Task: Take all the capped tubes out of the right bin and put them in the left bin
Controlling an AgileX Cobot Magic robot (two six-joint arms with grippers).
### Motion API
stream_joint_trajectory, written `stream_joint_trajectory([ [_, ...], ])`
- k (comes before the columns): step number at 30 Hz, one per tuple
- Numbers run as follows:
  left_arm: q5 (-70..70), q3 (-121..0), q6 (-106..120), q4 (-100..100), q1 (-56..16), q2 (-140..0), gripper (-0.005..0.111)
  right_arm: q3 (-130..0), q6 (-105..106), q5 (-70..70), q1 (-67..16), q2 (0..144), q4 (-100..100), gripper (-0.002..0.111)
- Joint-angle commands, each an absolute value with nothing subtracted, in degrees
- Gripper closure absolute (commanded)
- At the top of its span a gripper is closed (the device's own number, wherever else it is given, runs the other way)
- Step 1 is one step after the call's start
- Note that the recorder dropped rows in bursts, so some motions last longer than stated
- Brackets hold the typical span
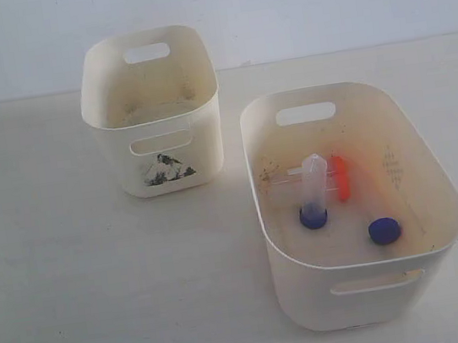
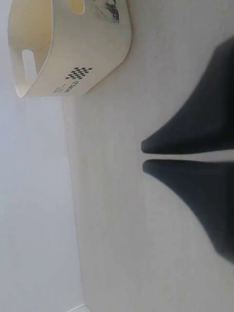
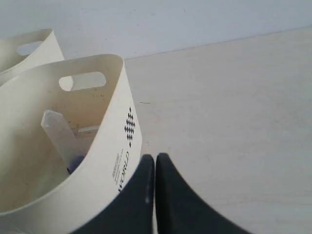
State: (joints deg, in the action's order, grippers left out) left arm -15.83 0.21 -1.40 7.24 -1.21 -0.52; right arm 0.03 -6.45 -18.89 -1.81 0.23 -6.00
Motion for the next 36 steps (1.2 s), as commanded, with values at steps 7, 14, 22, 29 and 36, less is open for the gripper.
stream_joint_trajectory([
  [7,-14.98,0.0,-2.06,6.86,-1.14,-0.41,0.102,0.0,-4.02,-15.29,-1.75,0.0,-5.43,0.108],
  [14,-14.98,0.0,-2.06,6.86,-1.14,-0.41,0.102,0.0,-6.21,16.47,-1.75,0.0,-5.91,0.108],
  [22,-14.98,0.0,-2.06,6.86,-1.14,-0.41,0.102,-17.76,-5.49,-16.02,-1.75,15.17,-5.74,0.108],
  [29,-14.98,0.0,-2.06,6.86,-1.14,-0.41,0.102,-19.15,-6.57,-12.68,-1.75,25.05,-11.5,0.108],
  [36,-14.98,0.0,-2.06,6.86,-1.14,-0.41,0.102,-26.15,6.38,-20.52,-1.78,26.62,-24.46,0.108],
])
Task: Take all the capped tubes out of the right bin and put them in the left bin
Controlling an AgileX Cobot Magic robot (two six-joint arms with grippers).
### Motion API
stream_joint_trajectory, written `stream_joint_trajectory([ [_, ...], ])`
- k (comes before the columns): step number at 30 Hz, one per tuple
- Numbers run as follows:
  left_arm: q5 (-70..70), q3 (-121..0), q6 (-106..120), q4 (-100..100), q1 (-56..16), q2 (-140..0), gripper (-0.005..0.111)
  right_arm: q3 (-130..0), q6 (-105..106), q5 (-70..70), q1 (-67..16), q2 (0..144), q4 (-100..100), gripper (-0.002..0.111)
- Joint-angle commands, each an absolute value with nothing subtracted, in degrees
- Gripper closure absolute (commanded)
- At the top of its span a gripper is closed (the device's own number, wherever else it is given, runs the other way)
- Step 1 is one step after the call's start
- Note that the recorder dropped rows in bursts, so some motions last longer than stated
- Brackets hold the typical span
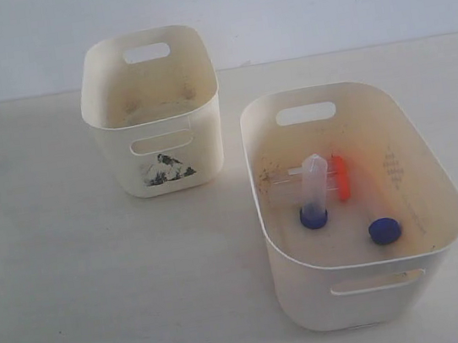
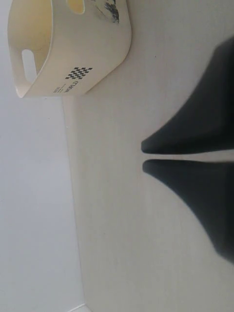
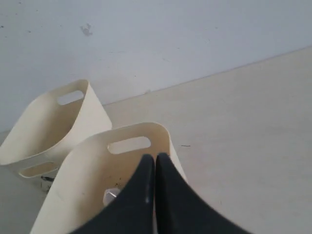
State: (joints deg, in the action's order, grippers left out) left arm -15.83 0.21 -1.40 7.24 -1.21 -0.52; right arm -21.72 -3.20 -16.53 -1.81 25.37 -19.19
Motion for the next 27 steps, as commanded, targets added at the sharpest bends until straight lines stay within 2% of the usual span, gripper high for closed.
stream_joint_trajectory([
  [1,-14.98,0.0,-2.06,6.86,-1.14,-0.41,0.102,-27.41,9.78,-22.08,-1.78,27.54,-26.16,0.108],
  [8,-14.98,0.0,-2.06,6.86,-1.14,-0.41,0.102,-37.19,36.22,-38.24,-1.78,43.6,-46.19,0.108],
  [10,-14.98,0.0,-2.06,6.86,-1.14,-0.41,0.102,-39.31,37.67,-41.34,-1.78,50.96,-47.2,0.103],
  [13,-14.98,0.0,-2.06,6.86,-1.14,-0.41,0.102,-41.82,38.68,-43.93,-1.78,60.22,-47.44,0.08],
  [15,-14.98,0.0,-2.06,6.86,-1.14,-0.41,0.102,-43.04,40.0,-45.1,-2.56,65.17,-49.62,0.057],
  [17,-14.98,0.0,-2.06,6.86,-1.14,-0.41,0.102,-44.23,42.86,-45.22,-4.81,69.07,-50.92,0.046],
  [22,-14.98,0.0,-2.06,6.86,-1.14,-0.41,0.102,-46.83,43.79,-39.78,-12.44,77.78,-50.44,0.046],
  [27,-14.98,0.0,-2.06,6.86,-1.14,-0.41,0.102,-47.57,43.42,-33.07,-15.0,82.95,-50.44,0.046],
])
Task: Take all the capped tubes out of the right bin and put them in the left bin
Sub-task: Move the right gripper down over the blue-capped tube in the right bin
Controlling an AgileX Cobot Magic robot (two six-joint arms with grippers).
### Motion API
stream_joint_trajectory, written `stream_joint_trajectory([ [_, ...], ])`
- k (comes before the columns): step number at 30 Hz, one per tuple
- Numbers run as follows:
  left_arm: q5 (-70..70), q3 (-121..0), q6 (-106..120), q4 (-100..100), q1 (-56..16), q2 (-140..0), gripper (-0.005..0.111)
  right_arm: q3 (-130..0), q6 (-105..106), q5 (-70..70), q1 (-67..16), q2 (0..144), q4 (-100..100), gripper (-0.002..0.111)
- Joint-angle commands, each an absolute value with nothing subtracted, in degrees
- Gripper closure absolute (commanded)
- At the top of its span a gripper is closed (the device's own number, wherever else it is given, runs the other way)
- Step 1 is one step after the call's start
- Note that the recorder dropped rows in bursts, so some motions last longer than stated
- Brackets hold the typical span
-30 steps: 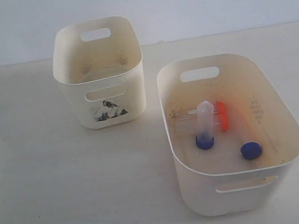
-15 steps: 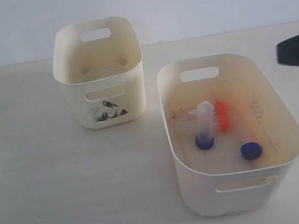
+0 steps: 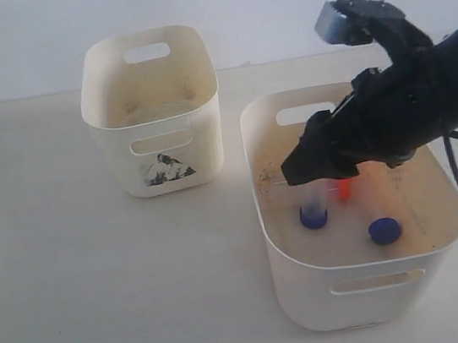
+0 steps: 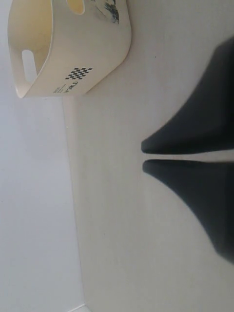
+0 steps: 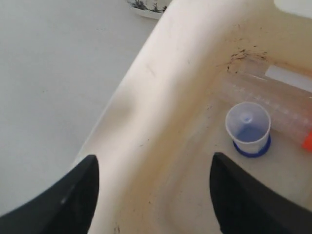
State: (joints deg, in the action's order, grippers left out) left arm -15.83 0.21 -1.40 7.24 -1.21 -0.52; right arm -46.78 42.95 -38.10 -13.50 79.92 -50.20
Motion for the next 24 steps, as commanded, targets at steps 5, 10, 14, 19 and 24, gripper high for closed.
stream_joint_trajectory([
  [5,-14.98,0.0,-2.06,6.86,-1.14,-0.41,0.102,-47.57,43.64,-28.65,-15.04,85.08,-48.6,0.046],
  [10,-14.98,0.0,-2.06,6.86,-1.14,-0.41,0.102,-47.57,43.92,-25.24,-15.04,85.22,-48.08,0.043],
  [14,-14.98,0.0,-2.06,6.86,-1.14,-0.41,0.102,-47.57,44.38,-22.3,-15.04,87.11,-48.08,0.036],
  [19,-14.98,0.0,-2.06,6.86,-1.14,-0.41,0.102,-47.57,44.48,-20.85,-15.42,90.55,-48.18,0.037],
  [24,-14.98,0.0,-2.06,6.86,-1.14,-0.41,0.102,-47.57,44.48,-18.4,-15.49,93.32,-48.18,0.037],
])
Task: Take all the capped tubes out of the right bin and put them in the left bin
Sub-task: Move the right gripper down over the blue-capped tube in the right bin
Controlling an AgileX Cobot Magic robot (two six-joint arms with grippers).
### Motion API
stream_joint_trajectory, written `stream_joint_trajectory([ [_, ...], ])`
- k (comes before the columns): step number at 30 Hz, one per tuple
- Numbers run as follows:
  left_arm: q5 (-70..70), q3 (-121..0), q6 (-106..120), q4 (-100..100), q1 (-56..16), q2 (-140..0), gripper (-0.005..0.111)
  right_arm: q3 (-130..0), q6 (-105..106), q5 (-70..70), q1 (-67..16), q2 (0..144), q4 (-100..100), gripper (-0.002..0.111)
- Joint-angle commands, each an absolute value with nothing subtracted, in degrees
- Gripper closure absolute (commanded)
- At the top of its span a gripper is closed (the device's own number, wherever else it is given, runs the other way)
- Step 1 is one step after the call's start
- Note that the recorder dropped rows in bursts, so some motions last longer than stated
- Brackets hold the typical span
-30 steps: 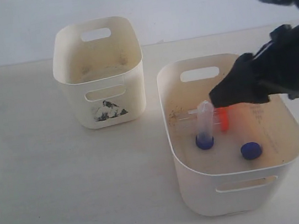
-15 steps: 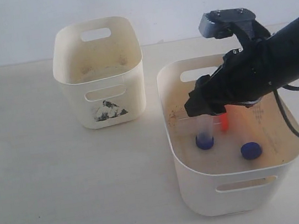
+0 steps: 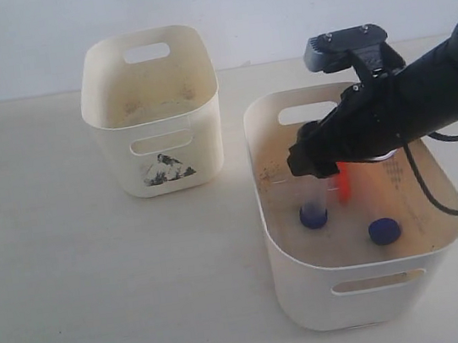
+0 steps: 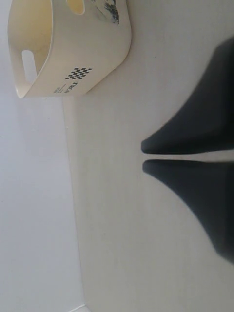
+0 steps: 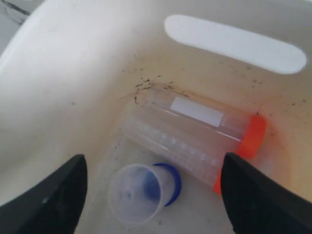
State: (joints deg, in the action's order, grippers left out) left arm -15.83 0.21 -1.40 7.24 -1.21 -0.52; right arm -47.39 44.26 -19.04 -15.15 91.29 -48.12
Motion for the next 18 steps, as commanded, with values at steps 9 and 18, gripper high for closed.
stream_joint_trajectory([
  [9,-14.98,0.0,-2.06,6.86,-1.14,-0.41,0.102,-47.57,44.03,-22.0,-15.49,93.72,-48.98,0.051],
  [18,-14.98,0.0,-2.06,6.86,-1.14,-0.41,0.102,-47.57,43.84,-22.85,-15.49,93.72,-49.21,0.044],
])
